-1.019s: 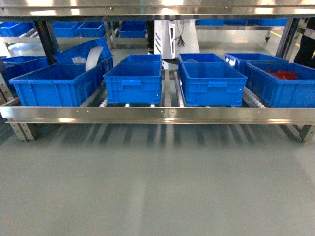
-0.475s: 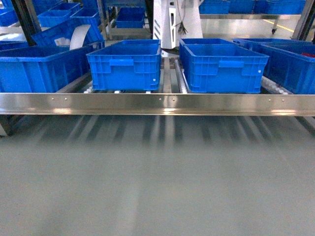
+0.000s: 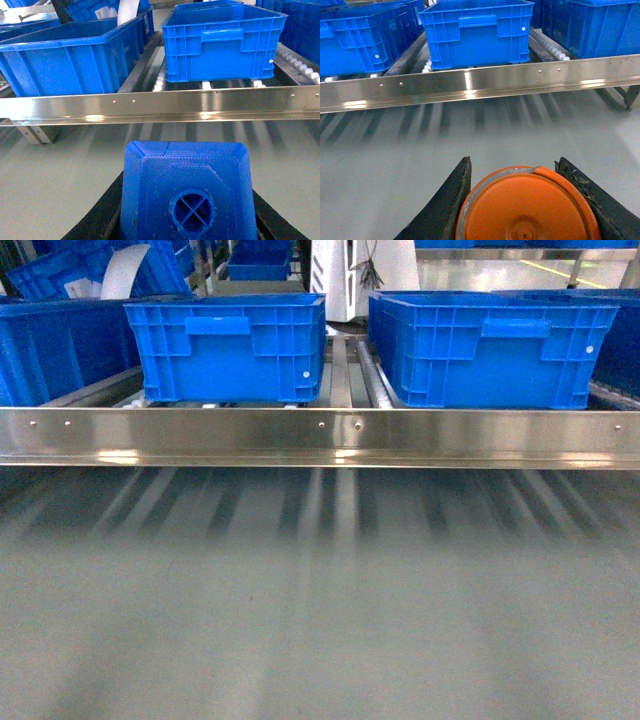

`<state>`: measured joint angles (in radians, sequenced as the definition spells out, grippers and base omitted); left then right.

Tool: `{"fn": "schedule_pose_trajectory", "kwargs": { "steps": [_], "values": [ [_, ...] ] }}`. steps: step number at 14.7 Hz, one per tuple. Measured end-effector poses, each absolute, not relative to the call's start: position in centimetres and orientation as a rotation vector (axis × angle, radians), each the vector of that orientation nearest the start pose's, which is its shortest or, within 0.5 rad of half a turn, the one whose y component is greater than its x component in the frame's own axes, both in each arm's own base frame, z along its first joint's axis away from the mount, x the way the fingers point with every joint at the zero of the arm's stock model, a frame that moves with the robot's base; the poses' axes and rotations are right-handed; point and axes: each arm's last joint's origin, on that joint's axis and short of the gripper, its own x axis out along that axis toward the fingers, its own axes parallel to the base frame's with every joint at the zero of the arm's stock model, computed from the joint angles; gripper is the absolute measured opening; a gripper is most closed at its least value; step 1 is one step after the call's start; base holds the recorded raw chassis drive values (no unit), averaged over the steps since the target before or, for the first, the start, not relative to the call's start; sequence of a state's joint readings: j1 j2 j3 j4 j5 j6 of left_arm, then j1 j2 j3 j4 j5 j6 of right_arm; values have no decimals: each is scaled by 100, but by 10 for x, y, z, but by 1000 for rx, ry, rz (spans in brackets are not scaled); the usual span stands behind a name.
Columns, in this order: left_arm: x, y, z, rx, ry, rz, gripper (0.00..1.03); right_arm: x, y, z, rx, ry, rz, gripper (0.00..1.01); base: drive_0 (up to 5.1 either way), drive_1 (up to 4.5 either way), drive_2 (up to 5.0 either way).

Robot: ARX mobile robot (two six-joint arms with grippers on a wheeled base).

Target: Sort blue parts and orange caps into right shelf containers

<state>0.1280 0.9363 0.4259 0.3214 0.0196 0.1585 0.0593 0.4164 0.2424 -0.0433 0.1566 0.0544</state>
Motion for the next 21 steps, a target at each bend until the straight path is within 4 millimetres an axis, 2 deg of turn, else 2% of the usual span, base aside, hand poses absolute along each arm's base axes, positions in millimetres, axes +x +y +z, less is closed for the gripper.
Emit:
{"fn": "schedule_pose_trajectory", "kwargs": {
  "steps": [21],
  "values": [
    [200,25,230,144,199,90,44,124,3,206,31,214,-103,43,1,400,-399]
  ]
}}
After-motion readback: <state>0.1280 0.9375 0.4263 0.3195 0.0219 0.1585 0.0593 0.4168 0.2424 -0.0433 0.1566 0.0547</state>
